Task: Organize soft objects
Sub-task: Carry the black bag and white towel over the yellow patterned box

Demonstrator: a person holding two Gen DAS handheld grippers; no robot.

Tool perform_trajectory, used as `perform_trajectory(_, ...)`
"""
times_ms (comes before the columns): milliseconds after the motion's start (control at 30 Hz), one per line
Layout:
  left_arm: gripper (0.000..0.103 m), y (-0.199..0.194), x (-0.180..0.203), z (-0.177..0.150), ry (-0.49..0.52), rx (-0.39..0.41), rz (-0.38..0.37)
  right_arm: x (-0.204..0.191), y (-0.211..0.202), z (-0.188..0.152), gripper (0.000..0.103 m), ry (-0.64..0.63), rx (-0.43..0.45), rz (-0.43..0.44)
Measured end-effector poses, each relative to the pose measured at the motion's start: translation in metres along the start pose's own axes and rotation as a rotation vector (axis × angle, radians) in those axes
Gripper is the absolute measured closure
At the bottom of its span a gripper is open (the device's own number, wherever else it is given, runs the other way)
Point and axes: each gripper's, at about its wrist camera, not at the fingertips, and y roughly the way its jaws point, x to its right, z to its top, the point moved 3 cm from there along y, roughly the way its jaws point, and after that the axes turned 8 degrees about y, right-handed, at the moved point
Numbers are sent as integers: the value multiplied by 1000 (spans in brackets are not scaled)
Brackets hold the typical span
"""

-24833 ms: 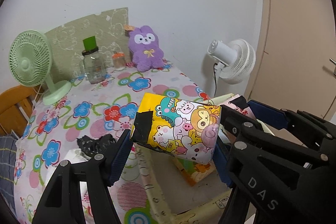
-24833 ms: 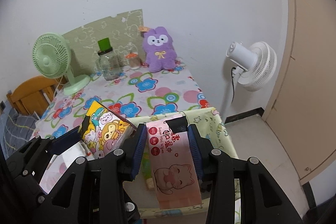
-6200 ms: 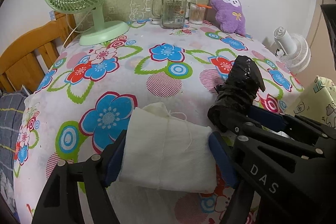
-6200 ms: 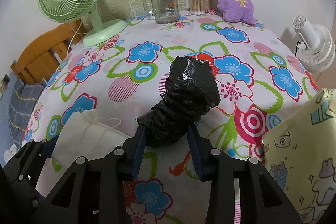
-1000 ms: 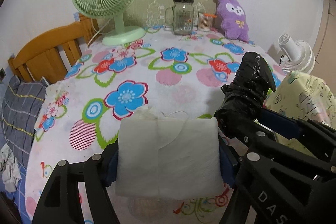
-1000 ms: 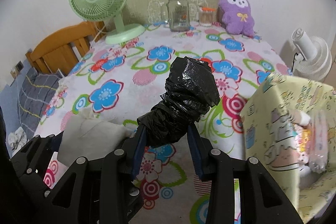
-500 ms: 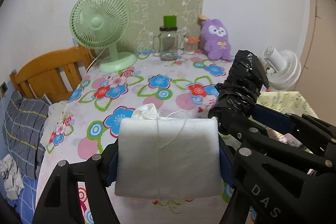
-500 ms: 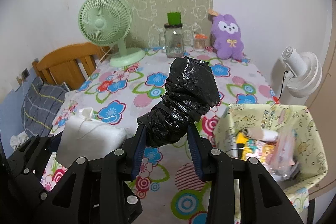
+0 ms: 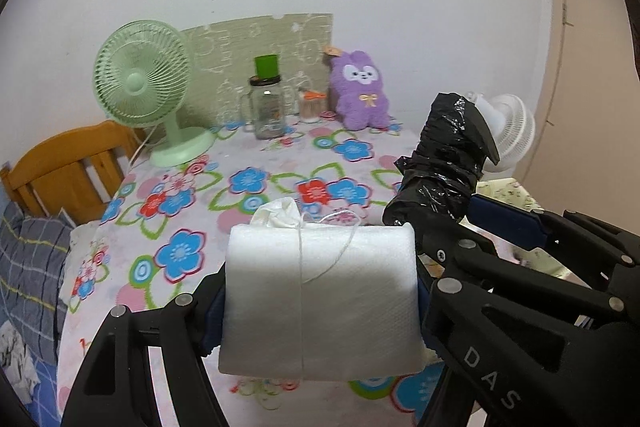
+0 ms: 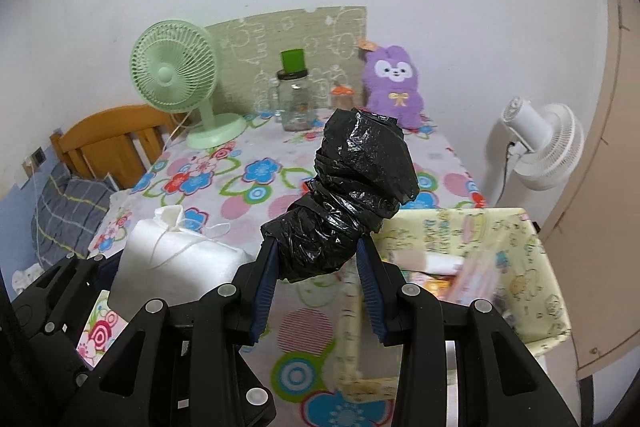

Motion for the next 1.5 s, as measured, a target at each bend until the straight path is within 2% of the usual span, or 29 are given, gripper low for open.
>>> perform_trajectory(633, 26, 31, 75, 16, 86, -27, -86, 84, -4, 2, 60, 74, -3, -75)
perform_trajectory(967, 26, 48, 99, 18, 120, -67, -90, 115, 6, -2, 58, 128, -38, -56)
perform_trajectory(1067, 25, 51, 104, 18, 135, -73, -85, 121, 7, -4, 53, 132, -48, -61)
perform_trajectory(1200, 25, 56, 107, 17, 132, -89, -82, 128, 6, -7, 35, 136, -56, -75)
perform_trajectory(1267, 24, 58, 108, 17, 127, -98, -88, 132, 5, -7, 29, 151, -53, -71)
perform_trajectory(1500, 22, 64, 118, 23, 119, -107, -131, 141, 0, -5, 26, 165, -43, -90)
